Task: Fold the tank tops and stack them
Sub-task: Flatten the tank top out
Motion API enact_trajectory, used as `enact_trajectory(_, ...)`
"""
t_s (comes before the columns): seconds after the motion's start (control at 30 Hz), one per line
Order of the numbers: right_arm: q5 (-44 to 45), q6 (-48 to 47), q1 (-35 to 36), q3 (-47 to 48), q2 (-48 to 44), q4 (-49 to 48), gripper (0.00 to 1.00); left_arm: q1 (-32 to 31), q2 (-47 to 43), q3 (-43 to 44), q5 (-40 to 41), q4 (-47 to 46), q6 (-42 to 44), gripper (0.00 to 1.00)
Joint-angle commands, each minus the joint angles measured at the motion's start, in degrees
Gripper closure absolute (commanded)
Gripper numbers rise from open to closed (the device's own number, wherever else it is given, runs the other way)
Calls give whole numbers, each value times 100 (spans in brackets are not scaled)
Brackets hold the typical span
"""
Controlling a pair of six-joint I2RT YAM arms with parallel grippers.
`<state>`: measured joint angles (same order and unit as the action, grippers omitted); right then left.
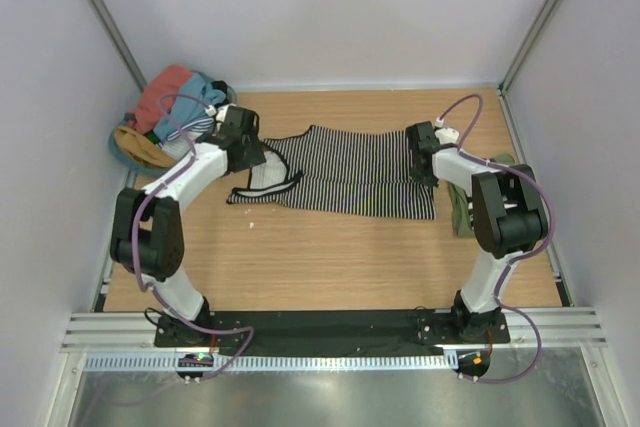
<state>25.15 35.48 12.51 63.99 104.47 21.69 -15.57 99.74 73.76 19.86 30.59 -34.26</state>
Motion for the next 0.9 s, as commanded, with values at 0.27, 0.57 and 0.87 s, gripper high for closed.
enact_trajectory(0.27,8,-50,-21,-53,-383,-148,97,-192,-808,-1381,-35,-61,-81,19)
enact_trajectory(0.57,-27,-59,-12,-141,-436,-139,97,422,-70,-1223,-70,-290,-195,63)
enact_trajectory(0.87,-115,29,14,-299,-471,-139,98,845,-631,-1759,299,-422,-318,100)
